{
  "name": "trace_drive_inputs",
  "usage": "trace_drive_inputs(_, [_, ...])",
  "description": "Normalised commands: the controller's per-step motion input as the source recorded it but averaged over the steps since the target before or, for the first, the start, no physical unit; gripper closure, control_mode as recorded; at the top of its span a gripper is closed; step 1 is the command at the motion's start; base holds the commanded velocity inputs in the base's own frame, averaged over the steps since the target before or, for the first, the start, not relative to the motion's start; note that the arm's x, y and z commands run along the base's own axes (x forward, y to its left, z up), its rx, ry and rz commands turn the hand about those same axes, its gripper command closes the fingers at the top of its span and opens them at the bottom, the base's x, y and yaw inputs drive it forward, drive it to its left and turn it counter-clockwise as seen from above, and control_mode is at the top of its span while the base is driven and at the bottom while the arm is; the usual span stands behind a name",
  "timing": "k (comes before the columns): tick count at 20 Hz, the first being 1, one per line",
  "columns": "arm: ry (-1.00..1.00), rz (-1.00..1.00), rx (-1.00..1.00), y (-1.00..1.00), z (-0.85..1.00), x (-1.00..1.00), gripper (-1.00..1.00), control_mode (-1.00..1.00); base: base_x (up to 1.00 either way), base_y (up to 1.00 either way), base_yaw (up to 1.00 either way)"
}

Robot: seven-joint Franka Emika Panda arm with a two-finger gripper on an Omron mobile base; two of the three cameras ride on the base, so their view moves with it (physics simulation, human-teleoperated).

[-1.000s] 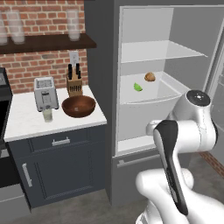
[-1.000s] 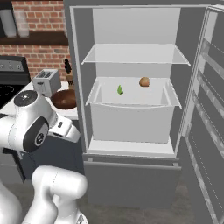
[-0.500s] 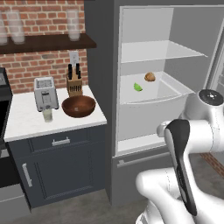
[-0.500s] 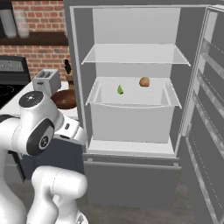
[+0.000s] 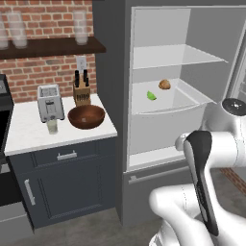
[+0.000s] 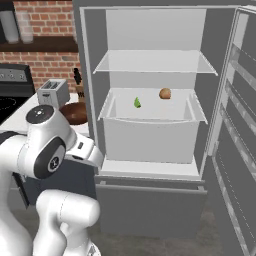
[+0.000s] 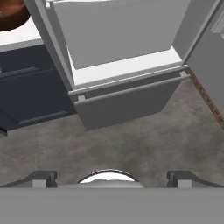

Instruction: Grab a lemon wedge from the fridge and one ice cube from the ice bowl, and put them in the glass of lemonade.

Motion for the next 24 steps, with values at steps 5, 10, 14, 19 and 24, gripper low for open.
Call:
trace_drive_inputs(5, [0.0, 0.0, 0.0, 0.06, -0.21, 0.0, -1.0, -1.0, 0.0, 0.0, 0.0])
trace_drive_inputs(10, [0.0, 0.0, -0.01, 0.21, -0.25, 0.0, -1.0, -1.0, 0.0, 0.0, 0.0])
trace_drive_inputs(14, [0.0, 0.0, 0.0, 0.24, -0.19, 0.0, -1.0, -1.0, 0.0, 0.0, 0.0])
trace_drive_inputs(19, [0.0, 0.0, 0.0, 0.13, -0.16, 0.0, -1.0, -1.0, 0.0, 0.0, 0.0])
trace_drive_inputs(24, [0.0, 0.03, 0.0, 0.02, -0.31, 0.0, -1.0, -1.0, 0.0, 0.0, 0.0])
